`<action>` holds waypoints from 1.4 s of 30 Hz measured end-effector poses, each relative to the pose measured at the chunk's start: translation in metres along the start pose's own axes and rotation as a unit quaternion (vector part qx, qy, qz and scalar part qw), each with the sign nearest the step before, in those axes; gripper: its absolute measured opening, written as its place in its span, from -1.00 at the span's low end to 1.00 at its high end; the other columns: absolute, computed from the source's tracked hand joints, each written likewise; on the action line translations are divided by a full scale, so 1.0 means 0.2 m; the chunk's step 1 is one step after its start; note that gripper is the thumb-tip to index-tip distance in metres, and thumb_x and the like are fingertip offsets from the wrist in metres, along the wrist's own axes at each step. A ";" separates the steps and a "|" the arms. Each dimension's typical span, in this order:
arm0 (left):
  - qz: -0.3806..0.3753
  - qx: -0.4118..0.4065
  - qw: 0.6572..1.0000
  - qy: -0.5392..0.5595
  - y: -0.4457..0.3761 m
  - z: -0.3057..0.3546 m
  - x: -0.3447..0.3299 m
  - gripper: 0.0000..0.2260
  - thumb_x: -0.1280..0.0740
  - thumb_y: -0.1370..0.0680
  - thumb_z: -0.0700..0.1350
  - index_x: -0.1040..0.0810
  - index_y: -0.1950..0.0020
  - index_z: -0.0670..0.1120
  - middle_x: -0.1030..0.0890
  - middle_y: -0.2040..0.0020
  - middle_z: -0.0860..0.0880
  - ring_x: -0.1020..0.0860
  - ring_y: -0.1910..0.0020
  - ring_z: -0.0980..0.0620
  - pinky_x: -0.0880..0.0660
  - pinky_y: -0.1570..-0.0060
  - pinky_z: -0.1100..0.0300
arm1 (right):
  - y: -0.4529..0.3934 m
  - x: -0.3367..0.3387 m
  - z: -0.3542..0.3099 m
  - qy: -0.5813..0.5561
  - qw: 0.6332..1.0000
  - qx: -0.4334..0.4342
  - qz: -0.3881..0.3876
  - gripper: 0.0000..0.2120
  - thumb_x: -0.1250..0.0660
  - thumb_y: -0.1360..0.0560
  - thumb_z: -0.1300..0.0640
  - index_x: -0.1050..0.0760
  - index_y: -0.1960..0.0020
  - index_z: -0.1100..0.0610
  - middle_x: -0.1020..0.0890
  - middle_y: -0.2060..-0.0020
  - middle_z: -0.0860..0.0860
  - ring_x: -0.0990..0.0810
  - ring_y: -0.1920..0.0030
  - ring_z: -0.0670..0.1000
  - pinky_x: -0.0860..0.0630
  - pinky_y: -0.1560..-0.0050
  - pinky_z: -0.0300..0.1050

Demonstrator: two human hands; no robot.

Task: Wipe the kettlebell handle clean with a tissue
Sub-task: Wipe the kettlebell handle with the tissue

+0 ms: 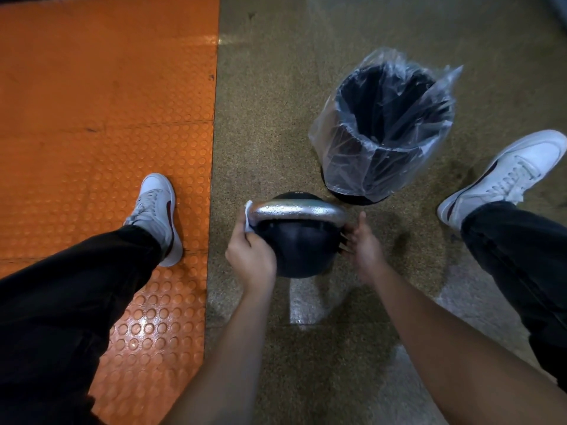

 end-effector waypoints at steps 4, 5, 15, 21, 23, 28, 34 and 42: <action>0.005 0.064 0.998 0.009 0.05 -0.09 -0.01 -0.55 -0.17 -0.54 -0.20 -0.55 -0.39 0.07 -0.65 -0.24 0.01 -0.58 -0.22 -0.04 -0.47 -0.31 0.05 | -0.01 0.01 0.01 -0.006 1.000 -0.004 -0.008 -0.34 0.03 -0.65 -0.29 -0.41 -0.45 0.19 -0.49 -0.42 0.16 -0.43 -0.43 0.16 -0.32 -0.47 0.14; 0.005 0.081 0.997 0.009 0.03 -0.09 -0.02 -0.57 -0.18 -0.55 -0.21 -0.56 -0.37 0.04 -0.65 -0.24 -0.02 -0.57 -0.25 -0.08 -0.45 -0.32 0.09 | -0.02 0.01 0.01 -0.005 1.000 -0.005 -0.009 -0.34 0.02 -0.65 -0.29 -0.42 -0.45 0.19 -0.49 -0.42 0.16 -0.44 -0.43 0.16 -0.34 -0.46 0.13; 0.007 0.080 0.996 -0.023 0.13 -0.05 -0.02 -0.56 -0.17 -0.61 -0.29 -0.50 -0.45 -0.01 -0.62 -0.28 -0.07 -0.55 -0.26 -0.10 -0.34 -0.14 0.29 | -0.03 0.01 0.03 -0.015 1.000 -0.004 -0.015 -0.34 0.02 -0.64 -0.31 -0.43 -0.44 0.16 -0.50 -0.41 0.13 -0.44 -0.42 0.14 -0.35 -0.44 0.11; 0.034 0.004 0.999 -0.017 0.12 0.04 -0.02 -0.49 -0.16 -0.56 -0.30 -0.46 -0.48 0.04 -0.61 -0.31 -0.05 -0.57 -0.23 -0.02 -0.40 -0.24 0.31 | -0.03 0.01 0.03 -0.016 1.000 -0.003 -0.014 -0.33 0.02 -0.64 -0.30 -0.44 -0.44 0.18 -0.55 -0.33 0.08 -0.49 -0.33 0.08 -0.39 -0.39 0.06; 0.022 0.010 0.999 -0.022 0.16 0.01 -0.02 -0.49 -0.17 -0.57 -0.33 -0.44 -0.49 -0.01 -0.59 -0.32 -0.08 -0.56 -0.25 -0.07 -0.40 -0.21 0.35 | -0.03 0.01 0.03 -0.017 1.000 -0.006 -0.012 -0.33 0.01 -0.65 -0.29 -0.43 -0.45 0.19 -0.55 -0.32 0.09 -0.49 -0.33 0.08 -0.40 -0.33 0.02; 0.029 0.083 0.996 -0.001 0.11 0.01 -0.04 -0.56 -0.18 -0.61 -0.29 -0.48 -0.46 -0.01 -0.61 -0.31 -0.10 -0.53 -0.31 -0.11 -0.32 -0.19 0.35 | -0.04 0.01 0.03 -0.019 1.000 -0.007 -0.015 -0.35 0.01 -0.65 -0.29 -0.44 -0.44 0.18 -0.57 -0.27 0.08 -0.51 -0.30 0.08 -0.48 -0.14 -0.05; 0.025 0.040 0.999 -0.010 0.17 0.05 -0.03 -0.50 -0.17 -0.59 -0.31 -0.42 -0.50 0.02 -0.63 -0.27 -0.11 -0.58 -0.22 -0.11 -0.41 -0.25 0.22 | -0.03 0.01 0.04 -0.018 0.999 -0.005 -0.028 -0.34 0.03 -0.65 -0.29 -0.42 -0.46 0.16 -0.58 -0.28 0.08 -0.52 -0.26 0.06 -0.48 -0.07 -0.10; 0.032 0.053 0.998 -0.012 0.13 0.10 -0.03 -0.53 -0.16 -0.61 -0.28 -0.42 -0.50 0.02 -0.57 -0.35 -0.09 -0.51 -0.33 -0.08 -0.33 -0.31 0.27 | -0.05 0.01 0.05 -0.015 1.000 -0.008 -0.026 -0.35 0.02 -0.64 -0.31 -0.45 -0.43 0.15 -0.62 -0.20 0.03 -0.54 -0.27 0.07 -0.44 -0.25 -0.01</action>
Point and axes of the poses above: each hand's wrist, its own y-axis away from the middle knuckle, its own x-axis out of the back of the hand, z = x × y, the point moved 3 cm from there along -y, towards the middle knuckle
